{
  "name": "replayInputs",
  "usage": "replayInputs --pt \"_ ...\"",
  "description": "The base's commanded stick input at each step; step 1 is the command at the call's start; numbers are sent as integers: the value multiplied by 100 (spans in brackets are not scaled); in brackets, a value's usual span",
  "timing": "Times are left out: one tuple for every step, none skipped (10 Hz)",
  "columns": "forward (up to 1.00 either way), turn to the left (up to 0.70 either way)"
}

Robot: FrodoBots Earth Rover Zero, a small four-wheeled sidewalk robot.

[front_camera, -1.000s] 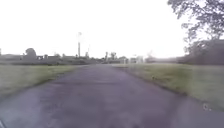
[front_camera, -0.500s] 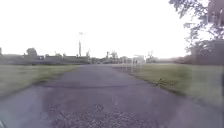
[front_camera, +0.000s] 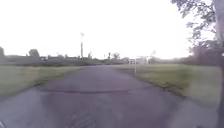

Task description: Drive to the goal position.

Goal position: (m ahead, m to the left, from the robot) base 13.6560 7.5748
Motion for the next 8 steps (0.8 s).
replayInputs --pt "45 27" --pt "45 27" --pt "45 27" --pt "45 27" --pt "45 27" --pt "45 27" --pt "45 27" --pt "45 27"
